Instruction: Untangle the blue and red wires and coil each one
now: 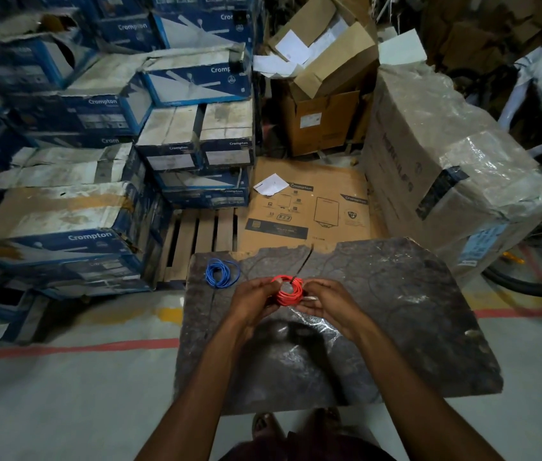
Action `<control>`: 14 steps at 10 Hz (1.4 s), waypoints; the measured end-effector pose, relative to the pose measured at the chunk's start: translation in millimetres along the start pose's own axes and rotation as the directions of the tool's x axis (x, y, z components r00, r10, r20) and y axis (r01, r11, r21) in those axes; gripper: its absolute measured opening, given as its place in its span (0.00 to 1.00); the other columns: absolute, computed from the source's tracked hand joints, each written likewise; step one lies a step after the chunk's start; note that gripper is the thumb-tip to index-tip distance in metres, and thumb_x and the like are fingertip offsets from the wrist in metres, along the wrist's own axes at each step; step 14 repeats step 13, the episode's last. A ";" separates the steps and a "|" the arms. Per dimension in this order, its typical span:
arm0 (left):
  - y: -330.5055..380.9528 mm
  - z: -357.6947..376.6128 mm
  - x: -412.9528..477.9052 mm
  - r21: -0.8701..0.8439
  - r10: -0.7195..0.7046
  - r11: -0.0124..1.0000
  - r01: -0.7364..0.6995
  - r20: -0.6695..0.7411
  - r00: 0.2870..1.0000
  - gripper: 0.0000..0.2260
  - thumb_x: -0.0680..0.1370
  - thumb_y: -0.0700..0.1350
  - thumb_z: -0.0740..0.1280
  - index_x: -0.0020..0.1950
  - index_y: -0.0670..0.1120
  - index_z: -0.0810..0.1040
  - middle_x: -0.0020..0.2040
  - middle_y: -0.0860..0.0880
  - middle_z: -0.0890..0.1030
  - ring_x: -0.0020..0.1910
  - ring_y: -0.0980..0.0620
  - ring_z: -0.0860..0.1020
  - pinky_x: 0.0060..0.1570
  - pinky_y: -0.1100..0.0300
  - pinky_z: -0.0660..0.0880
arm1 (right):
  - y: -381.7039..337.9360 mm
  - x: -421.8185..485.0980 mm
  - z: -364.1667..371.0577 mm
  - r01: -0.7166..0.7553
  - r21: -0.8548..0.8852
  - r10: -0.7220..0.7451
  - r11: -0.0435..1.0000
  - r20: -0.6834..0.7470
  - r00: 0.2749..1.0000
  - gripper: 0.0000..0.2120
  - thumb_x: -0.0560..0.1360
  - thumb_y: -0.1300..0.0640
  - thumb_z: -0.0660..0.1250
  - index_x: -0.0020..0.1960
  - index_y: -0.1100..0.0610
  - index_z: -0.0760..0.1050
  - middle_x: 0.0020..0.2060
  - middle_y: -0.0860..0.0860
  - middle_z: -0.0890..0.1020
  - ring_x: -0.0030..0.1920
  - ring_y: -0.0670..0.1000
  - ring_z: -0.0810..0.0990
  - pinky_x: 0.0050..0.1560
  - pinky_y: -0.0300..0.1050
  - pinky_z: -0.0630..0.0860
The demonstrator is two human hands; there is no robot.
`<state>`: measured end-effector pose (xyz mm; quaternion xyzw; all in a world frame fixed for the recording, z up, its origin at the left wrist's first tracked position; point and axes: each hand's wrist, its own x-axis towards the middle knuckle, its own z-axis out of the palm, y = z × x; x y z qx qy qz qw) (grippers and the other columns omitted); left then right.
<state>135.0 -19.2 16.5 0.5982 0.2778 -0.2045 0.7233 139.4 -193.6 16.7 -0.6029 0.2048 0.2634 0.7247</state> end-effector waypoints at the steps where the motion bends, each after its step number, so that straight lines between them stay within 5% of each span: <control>1: -11.2 -13.7 15.3 -0.078 0.007 0.997 -0.013 -0.077 0.997 0.10 0.78 0.42 0.71 0.57 0.40 0.81 0.53 0.41 0.86 0.52 0.46 0.85 0.55 0.51 0.81 | 6.1 12.5 16.9 -0.034 0.000 0.034 0.999 0.018 0.999 0.05 0.82 0.61 0.66 0.55 0.62 0.80 0.49 0.59 0.86 0.48 0.55 0.86 0.50 0.44 0.83; 3: -18.5 -28.5 33.7 -0.187 -0.013 0.982 -0.007 -0.106 0.994 0.05 0.79 0.42 0.70 0.52 0.41 0.82 0.49 0.43 0.86 0.49 0.48 0.84 0.47 0.58 0.81 | 25.8 52.0 50.5 -0.108 0.210 0.132 0.972 -0.102 0.986 0.05 0.79 0.67 0.68 0.53 0.62 0.78 0.50 0.61 0.85 0.53 0.55 0.85 0.53 0.43 0.82; 4: -19.2 -32.7 46.3 -0.172 -0.075 0.984 0.051 -0.135 0.988 0.02 0.79 0.39 0.68 0.49 0.43 0.80 0.46 0.44 0.84 0.45 0.51 0.82 0.40 0.61 0.81 | 39.9 73.8 65.0 -0.172 0.376 0.236 0.910 -0.131 0.963 0.08 0.80 0.67 0.66 0.58 0.65 0.79 0.50 0.59 0.85 0.47 0.51 0.84 0.42 0.38 0.83; 5: -19.7 -41.4 62.5 -0.148 -0.094 0.987 0.066 -0.192 0.977 0.03 0.79 0.39 0.67 0.47 0.45 0.80 0.45 0.45 0.82 0.43 0.51 0.80 0.44 0.60 0.78 | 53.2 94.6 74.7 -0.158 0.485 0.296 0.860 -0.221 0.929 0.16 0.78 0.68 0.69 0.65 0.70 0.77 0.53 0.62 0.84 0.45 0.52 0.84 0.31 0.36 0.81; 6: -21.6 -54.7 73.4 -0.130 -0.098 0.989 0.068 -0.237 0.967 0.03 0.79 0.40 0.68 0.46 0.46 0.79 0.42 0.46 0.80 0.39 0.52 0.78 0.39 0.61 0.76 | 54.7 107.9 81.6 -0.151 0.511 0.317 0.846 -0.256 0.913 0.16 0.77 0.70 0.70 0.64 0.71 0.76 0.46 0.59 0.84 0.42 0.50 0.82 0.29 0.35 0.81; 7: -32.1 -72.8 76.7 -0.085 -0.089 0.994 0.072 -0.219 0.972 0.07 0.80 0.43 0.68 0.42 0.47 0.78 0.38 0.47 0.77 0.35 0.51 0.75 0.37 0.59 0.73 | 50.3 119.7 85.9 -0.128 0.522 0.303 0.843 -0.266 0.915 0.17 0.74 0.68 0.75 0.62 0.70 0.78 0.53 0.61 0.85 0.48 0.53 0.84 0.37 0.38 0.84; 8: -44.4 -88.6 75.5 -0.004 -0.093 0.996 0.095 -0.220 0.971 0.10 0.80 0.45 0.68 0.39 0.47 0.78 0.36 0.46 0.77 0.34 0.51 0.74 0.39 0.57 0.73 | 47.1 130.4 88.2 -0.122 0.483 0.294 0.867 -0.298 0.908 0.19 0.72 0.67 0.78 0.61 0.70 0.79 0.56 0.62 0.85 0.50 0.54 0.84 0.42 0.40 0.85; 9: -50.5 -97.3 75.3 0.086 -0.069 0.992 0.090 -0.220 0.973 0.09 0.80 0.47 0.67 0.42 0.45 0.80 0.38 0.43 0.79 0.40 0.47 0.75 0.45 0.51 0.73 | 50.3 140.0 89.8 -0.138 0.455 0.298 0.880 -0.300 0.906 0.18 0.72 0.67 0.78 0.59 0.71 0.79 0.56 0.63 0.85 0.46 0.53 0.84 0.37 0.38 0.84; 10: -51.8 -99.4 76.3 0.125 -0.047 0.989 0.074 -0.208 0.977 0.09 0.80 0.47 0.67 0.43 0.44 0.80 0.38 0.42 0.78 0.39 0.46 0.74 0.40 0.54 0.72 | 56.1 142.9 88.3 -0.143 0.423 0.280 0.895 -0.283 0.917 0.18 0.74 0.65 0.77 0.60 0.71 0.79 0.55 0.64 0.85 0.42 0.52 0.83 0.45 0.43 0.85; 11: -52.8 -97.2 75.5 0.178 -0.015 0.983 0.053 -0.207 0.978 0.11 0.80 0.48 0.68 0.41 0.44 0.81 0.35 0.44 0.79 0.35 0.48 0.75 0.34 0.58 0.73 | 56.5 136.4 85.4 -0.151 0.363 0.258 0.920 -0.268 0.929 0.18 0.75 0.62 0.76 0.60 0.71 0.79 0.55 0.66 0.84 0.46 0.56 0.81 0.63 0.55 0.81; 13: -36.2 -73.8 67.4 0.187 0.051 0.982 -0.008 -0.226 0.973 0.10 0.82 0.41 0.65 0.42 0.40 0.79 0.35 0.43 0.78 0.33 0.48 0.76 0.35 0.57 0.74 | 44.4 101.8 64.9 -0.148 0.038 0.150 0.988 -0.423 0.894 0.07 0.79 0.56 0.72 0.44 0.57 0.82 0.40 0.56 0.86 0.36 0.53 0.82 0.44 0.53 0.85; 14: -36.2 -73.8 67.4 0.187 0.051 0.982 -0.008 -0.226 0.973 0.10 0.82 0.41 0.65 0.42 0.40 0.79 0.35 0.43 0.78 0.33 0.48 0.76 0.35 0.57 0.74 | 44.4 101.8 64.9 -0.148 0.038 0.150 0.988 -0.423 0.894 0.07 0.79 0.56 0.72 0.44 0.57 0.82 0.40 0.56 0.86 0.36 0.53 0.82 0.44 0.53 0.85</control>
